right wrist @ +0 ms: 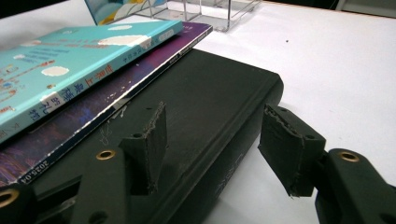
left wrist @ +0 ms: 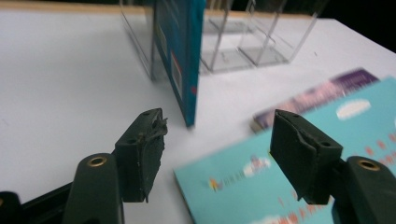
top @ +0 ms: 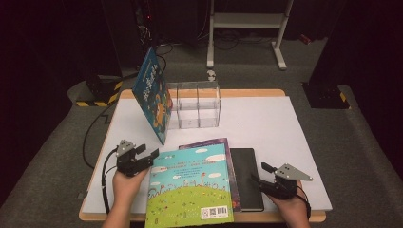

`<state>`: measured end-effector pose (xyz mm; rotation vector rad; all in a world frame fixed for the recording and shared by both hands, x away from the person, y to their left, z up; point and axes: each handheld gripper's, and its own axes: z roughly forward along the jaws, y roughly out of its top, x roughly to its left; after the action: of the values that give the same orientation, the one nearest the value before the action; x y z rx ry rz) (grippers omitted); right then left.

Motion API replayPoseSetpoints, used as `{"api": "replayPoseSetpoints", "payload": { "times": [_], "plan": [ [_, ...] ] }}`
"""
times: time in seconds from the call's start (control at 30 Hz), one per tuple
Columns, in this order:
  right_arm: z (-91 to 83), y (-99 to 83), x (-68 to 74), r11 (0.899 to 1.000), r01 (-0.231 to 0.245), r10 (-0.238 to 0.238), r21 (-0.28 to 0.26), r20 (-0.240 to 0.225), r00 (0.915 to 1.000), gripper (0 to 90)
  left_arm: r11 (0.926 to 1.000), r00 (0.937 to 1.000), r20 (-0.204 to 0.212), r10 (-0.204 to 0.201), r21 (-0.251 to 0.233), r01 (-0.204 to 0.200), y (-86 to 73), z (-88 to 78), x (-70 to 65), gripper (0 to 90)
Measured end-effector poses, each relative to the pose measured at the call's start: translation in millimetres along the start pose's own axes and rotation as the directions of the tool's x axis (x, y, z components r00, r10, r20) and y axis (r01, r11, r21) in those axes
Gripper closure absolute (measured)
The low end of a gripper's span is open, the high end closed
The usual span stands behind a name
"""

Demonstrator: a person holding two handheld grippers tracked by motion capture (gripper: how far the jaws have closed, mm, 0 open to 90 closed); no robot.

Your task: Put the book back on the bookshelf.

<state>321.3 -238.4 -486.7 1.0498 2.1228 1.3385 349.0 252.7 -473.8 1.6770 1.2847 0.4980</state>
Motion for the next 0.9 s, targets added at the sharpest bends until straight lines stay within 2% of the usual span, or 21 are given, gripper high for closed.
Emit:
{"api": "replayPoseSetpoints", "payload": {
  "times": [0.1,0.17,0.2,0.3,0.33,0.4,0.5,0.53,0.63,0.73,0.9],
  "plan": [
    [0.2,-0.4,0.8,1.0,0.004,-0.004,-0.002,-0.014,0.9999,40.1,0.999,0.9999,0.01,0.014,0.042,-0.014,-14.3,-2.8,-4.6,34.8],
    [-0.3,0.6,3.1,1.0,0.01,-0.01,-0.001,-0.012,0.9999,39.8,0.9965,0.9998,0.018,0.007,0.083,-0.008,-21.7,-5.8,-8.0,34.0],
    [-0.6,1.5,4.2,1.0,0.011,-0.011,0.005,-0.01,0.9999,39.8,0.9947,0.9997,0.025,-0.004,0.103,0.001,-26.5,-9.8,-10.6,33.4],
    [-1.1,4.5,10.3,1.0,0.004,-0.003,0.015,-0.007,1.0,38.1,0.9932,0.9976,0.049,-0.048,0.108,0.043,-35.4,-16.6,-14.1,32.5],
    [-1.0,5.3,12.2,1.0,-0.003,0.003,0.015,-0.016,0.9999,38.2,0.9909,0.9952,0.073,-0.065,0.122,0.056,-38.5,-16.9,-15.3,32.3],
    [-0.4,7.0,15.9,1.0,-0.006,0.006,0.004,-0.035,0.9994,39.1,0.9865,0.992,0.094,-0.084,0.148,0.07,-42.3,-15.1,-16.8,30.4],
    [0.8,10.9,21.6,1.0,-0.005,0.005,0.008,-0.046,0.9989,37.5,0.9804,0.9934,0.073,-0.089,0.183,0.074,-46.5,-13.3,-16.3,27.8],
    [0.9,12.5,23.8,1.0,-0.004,0.005,0.007,-0.046,0.9989,36.8,0.9785,0.991,0.081,-0.107,0.185,0.09,-48.4,-12.1,-16.1,27.8],
    [0.0,17.8,32.3,1.0,0.007,-0.007,0.003,-0.057,0.9983,36.8,0.9797,0.9918,0.083,-0.097,0.183,0.081,-49.2,-12.5,-18.4,28.7],
    [0.5,21.9,39.8,1.0,0.026,-0.026,-0.002,-0.065,0.9975,37.0,0.9809,0.9946,0.065,-0.081,0.182,0.068,-49.6,-12.7,-21.1,29.2],
    [4.9,23.8,44.1,1.0,0.025,-0.024,0.009,-0.075,0.9969,37.4,0.9806,0.9956,0.055,-0.076,0.185,0.065,-49.1,-13.2,-22.5,29.6]
  ]
}}
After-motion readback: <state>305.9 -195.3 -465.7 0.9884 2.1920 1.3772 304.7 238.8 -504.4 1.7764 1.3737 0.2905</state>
